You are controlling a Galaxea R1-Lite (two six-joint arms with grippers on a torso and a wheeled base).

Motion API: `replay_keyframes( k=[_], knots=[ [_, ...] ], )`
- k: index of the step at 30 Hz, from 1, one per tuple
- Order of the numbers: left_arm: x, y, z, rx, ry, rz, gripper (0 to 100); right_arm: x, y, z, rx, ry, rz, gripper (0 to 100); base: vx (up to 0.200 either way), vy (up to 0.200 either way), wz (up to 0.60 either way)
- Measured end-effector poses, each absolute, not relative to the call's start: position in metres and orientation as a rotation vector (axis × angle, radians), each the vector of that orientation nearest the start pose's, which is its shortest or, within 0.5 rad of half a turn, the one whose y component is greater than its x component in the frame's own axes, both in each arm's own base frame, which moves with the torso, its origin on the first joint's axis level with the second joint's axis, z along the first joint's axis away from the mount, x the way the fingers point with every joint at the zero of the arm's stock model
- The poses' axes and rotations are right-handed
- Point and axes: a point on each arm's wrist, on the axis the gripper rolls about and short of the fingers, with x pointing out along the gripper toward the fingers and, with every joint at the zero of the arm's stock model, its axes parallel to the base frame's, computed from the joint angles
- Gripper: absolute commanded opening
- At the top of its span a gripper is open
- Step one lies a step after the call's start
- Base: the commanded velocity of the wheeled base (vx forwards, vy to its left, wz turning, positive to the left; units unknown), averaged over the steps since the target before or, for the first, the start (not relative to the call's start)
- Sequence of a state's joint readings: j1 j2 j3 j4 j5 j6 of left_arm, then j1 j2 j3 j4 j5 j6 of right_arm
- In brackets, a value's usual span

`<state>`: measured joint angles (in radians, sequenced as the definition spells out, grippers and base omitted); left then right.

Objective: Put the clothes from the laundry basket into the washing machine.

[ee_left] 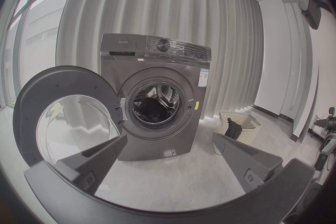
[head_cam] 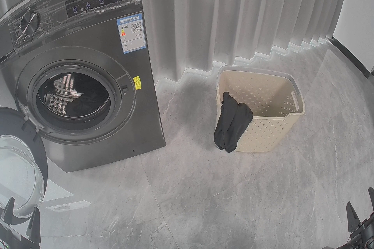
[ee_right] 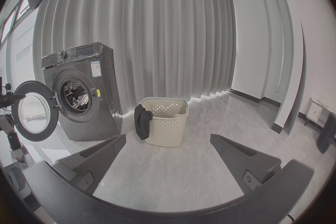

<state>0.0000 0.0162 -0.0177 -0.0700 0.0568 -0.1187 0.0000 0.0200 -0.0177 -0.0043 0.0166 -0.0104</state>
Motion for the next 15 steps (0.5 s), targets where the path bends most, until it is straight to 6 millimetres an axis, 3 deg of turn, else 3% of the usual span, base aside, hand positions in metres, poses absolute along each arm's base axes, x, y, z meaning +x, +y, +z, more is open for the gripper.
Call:
replay_keyframes(
  k=[6,15],
  knots=[
    [-0.0232,0.0013,0.0879,-0.123,-0.075,0.053,100,-0.0226,0.0004,0.0813,-0.01,-0.002,0.017,100,0.0,0.0,0.0],
    [-0.0232,0.0014,0.0879,-0.122,-0.075,0.055,100,-0.0226,0.0004,0.0812,-0.01,-0.002,0.017,100,0.0,-0.2,0.0]
  ],
)
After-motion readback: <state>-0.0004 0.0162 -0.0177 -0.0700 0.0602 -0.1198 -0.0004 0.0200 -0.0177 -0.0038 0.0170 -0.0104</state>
